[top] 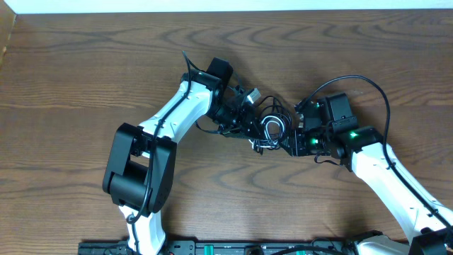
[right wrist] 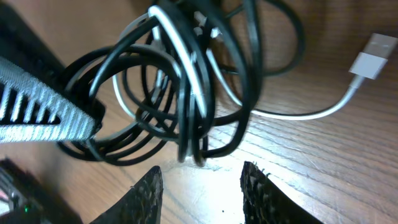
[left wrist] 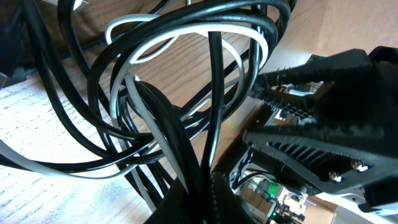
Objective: Untangle cables
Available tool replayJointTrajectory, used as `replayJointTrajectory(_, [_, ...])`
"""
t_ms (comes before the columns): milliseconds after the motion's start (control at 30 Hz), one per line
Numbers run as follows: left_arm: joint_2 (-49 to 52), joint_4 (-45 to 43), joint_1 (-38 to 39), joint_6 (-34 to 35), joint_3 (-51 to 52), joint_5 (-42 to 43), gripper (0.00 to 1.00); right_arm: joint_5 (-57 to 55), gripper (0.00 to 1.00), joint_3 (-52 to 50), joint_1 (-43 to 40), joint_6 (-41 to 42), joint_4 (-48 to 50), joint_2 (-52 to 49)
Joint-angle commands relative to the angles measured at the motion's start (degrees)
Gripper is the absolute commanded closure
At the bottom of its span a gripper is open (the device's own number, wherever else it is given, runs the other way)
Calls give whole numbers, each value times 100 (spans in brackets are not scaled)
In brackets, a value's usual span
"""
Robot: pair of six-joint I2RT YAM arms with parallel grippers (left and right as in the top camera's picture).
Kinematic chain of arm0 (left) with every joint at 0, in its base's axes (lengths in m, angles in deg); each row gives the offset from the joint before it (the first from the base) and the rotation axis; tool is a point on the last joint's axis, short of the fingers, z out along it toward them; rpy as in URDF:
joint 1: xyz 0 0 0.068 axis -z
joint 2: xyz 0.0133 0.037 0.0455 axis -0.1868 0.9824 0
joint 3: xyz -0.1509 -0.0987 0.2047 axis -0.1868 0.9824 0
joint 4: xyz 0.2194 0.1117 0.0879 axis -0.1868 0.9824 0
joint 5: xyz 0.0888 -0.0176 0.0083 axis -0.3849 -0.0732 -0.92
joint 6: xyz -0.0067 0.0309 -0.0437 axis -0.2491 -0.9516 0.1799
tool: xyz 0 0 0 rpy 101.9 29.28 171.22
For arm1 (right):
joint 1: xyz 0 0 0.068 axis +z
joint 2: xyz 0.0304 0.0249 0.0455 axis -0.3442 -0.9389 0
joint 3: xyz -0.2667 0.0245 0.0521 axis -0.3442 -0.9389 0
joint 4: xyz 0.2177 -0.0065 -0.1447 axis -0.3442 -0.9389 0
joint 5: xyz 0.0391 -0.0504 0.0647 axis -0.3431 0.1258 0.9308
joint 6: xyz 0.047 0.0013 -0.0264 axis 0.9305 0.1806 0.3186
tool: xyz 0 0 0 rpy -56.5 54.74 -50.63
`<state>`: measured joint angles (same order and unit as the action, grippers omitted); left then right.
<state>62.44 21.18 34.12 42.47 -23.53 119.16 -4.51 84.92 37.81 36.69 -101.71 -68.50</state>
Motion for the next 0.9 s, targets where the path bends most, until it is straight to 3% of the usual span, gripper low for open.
replayJointTrajectory(0, [20,-7,-17,31,-4,144,93,-175,62,31,44,378,63,-101])
replayJointTrajectory(433, [20,-175,-17,330,-4,160,92,203,64,31,343,522,542,-538])
replayJointTrajectory(600, [20,-175,-20,332,-4,164,93,-79,77,31,343,522,577,-564])
replayJointTrajectory(867, [17,-516,-164,560,-4,848,93,-68,92,-68,343,520,601,-566])
